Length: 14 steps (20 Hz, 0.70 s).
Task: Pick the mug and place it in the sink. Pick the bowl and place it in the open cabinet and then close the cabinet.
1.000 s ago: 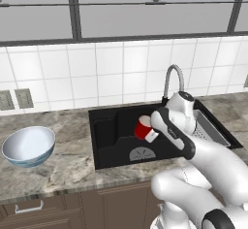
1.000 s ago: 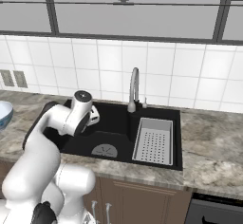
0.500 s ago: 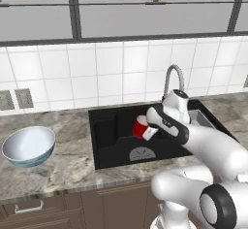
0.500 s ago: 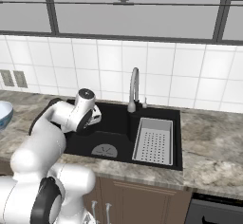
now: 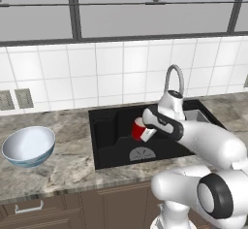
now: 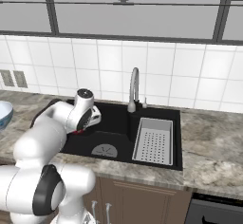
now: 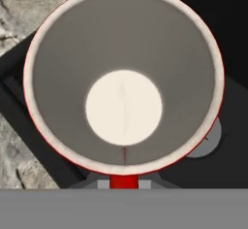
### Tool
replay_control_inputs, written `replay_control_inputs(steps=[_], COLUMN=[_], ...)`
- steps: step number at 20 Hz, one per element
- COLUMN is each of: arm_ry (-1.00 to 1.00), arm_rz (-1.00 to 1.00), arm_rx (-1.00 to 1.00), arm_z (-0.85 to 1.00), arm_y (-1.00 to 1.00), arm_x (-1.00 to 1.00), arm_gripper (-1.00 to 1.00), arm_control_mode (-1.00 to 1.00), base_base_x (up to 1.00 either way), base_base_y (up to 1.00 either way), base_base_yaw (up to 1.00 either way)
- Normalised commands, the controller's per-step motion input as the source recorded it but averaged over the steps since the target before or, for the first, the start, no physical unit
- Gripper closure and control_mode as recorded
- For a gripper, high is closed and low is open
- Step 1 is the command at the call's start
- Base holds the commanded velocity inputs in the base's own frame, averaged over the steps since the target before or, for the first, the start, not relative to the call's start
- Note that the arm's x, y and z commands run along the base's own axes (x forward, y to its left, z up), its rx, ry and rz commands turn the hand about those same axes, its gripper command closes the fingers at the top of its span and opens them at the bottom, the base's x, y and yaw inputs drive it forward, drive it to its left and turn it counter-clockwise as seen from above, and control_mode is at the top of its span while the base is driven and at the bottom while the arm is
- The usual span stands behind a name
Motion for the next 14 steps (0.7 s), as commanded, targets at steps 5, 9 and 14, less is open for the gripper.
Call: replay_control_inputs(steps=[5,9,14], arm_ry=[0.00,0.00,0.00], arm_rz=[0.00,0.00,0.00], arm_rx=[-0.07,0.00,0.00], arm_z=[-0.25,-0.28,-0.28], arm_y=[0.17,0.05,0.03], arm_x=[0.00,0.00,0.00], arm_gripper=[1.00,1.00,1.00], arm_control_mode=[-1.00,-1.00,-1.00], base_base_x=[0.00,0.00,0.00], base_base_y=[0.00,0.00,0.00], base_base_yaw=[0.00,0.00,0.00])
